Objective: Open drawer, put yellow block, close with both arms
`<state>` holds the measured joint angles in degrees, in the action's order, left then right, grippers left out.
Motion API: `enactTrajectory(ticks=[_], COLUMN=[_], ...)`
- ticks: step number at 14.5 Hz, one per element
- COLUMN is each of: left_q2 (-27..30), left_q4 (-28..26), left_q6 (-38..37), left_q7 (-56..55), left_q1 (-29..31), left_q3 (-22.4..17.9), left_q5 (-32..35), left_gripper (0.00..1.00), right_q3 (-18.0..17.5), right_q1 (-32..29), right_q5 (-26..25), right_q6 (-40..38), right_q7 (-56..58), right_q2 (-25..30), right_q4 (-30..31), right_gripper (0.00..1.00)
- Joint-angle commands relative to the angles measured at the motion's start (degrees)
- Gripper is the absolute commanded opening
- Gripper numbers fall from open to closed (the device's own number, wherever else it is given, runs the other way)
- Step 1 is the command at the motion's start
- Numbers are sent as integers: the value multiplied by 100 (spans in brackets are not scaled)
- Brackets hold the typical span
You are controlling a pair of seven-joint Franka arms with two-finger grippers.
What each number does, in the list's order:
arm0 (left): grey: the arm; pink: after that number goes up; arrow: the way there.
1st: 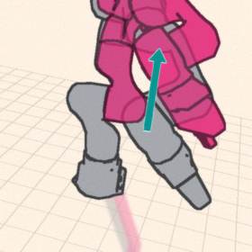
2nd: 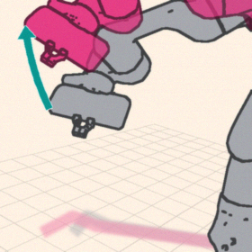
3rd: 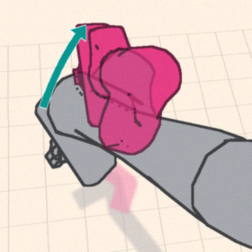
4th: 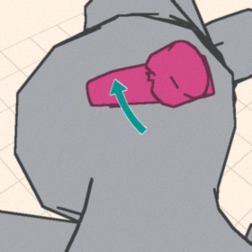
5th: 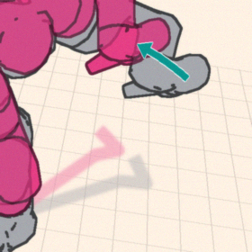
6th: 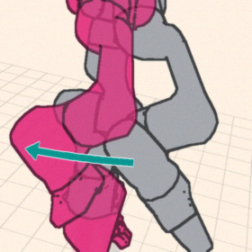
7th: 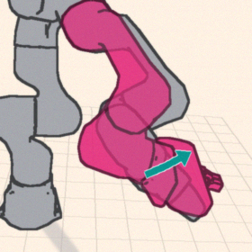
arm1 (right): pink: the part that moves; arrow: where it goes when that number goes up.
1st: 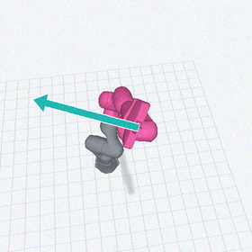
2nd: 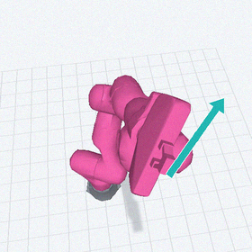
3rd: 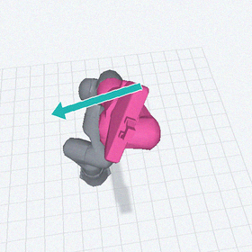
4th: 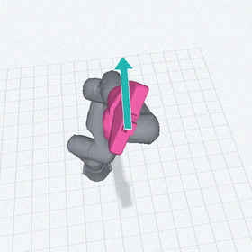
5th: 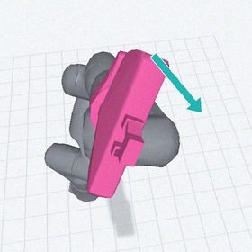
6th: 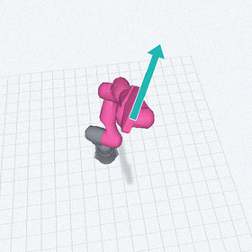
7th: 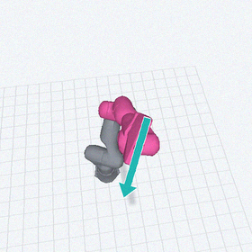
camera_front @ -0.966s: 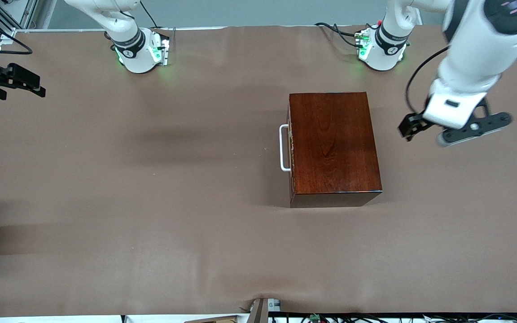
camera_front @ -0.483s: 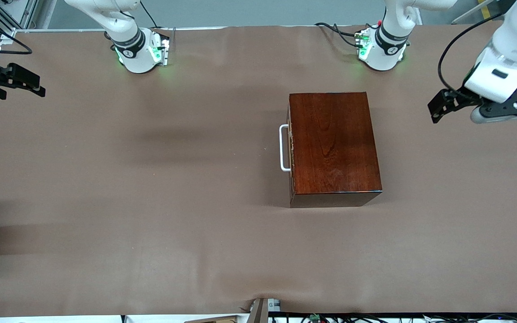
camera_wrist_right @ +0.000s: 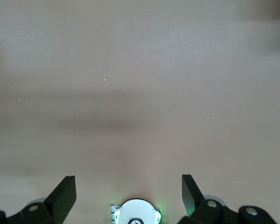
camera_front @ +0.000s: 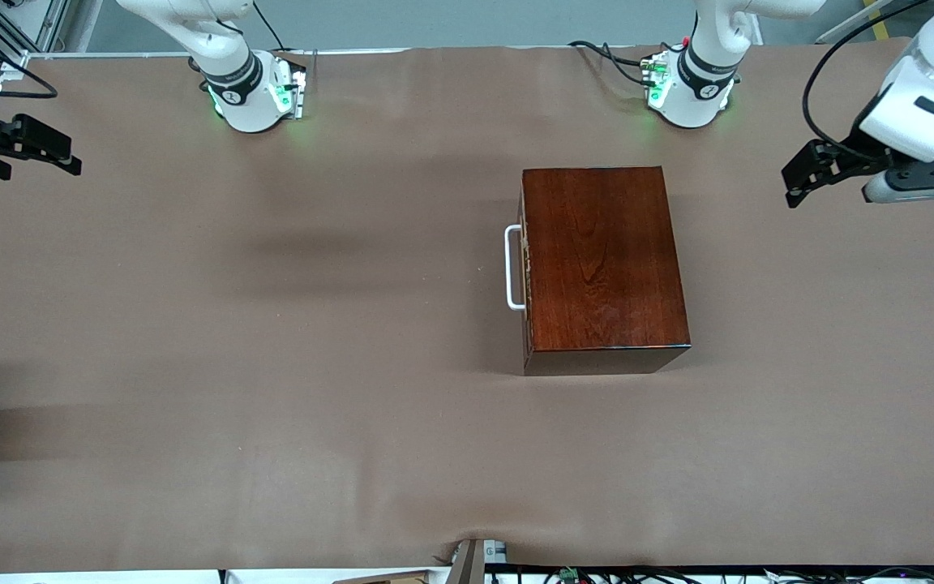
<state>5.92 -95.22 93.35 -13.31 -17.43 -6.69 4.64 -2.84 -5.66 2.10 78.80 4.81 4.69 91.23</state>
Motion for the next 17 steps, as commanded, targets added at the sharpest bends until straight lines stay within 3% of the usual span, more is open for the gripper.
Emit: enactTrajectory(ticks=[1,5,10,14,17], left_q2=[-12,-30,-21,-12,-47], left_q4=[161,152,82,100,161], left_q6=[-141,-133,-229,-361,-396], left_q7=[188,452,452,627,645], left_q1=[91,301,1223,1882,1937], left_q3=[36,71,1089,1529,1548], left_q5=[-104,-253,-280,-516,-526], left_gripper=[100,100,100,100,100], right_q3=[-94,-102,-103,-103,-111], right_q1=[-137,-93,-102,-102,-84], right_q5=[-43,-25,10,19,27], right_q6=[-58,-32,-14,-14,4], right_q7=[-51,-60,-68,-68,-68], right_q2=[50,50,50,50,50], right_q4=[0,-17,-18,-18,-18], right_gripper=[100,100,100,100,100])
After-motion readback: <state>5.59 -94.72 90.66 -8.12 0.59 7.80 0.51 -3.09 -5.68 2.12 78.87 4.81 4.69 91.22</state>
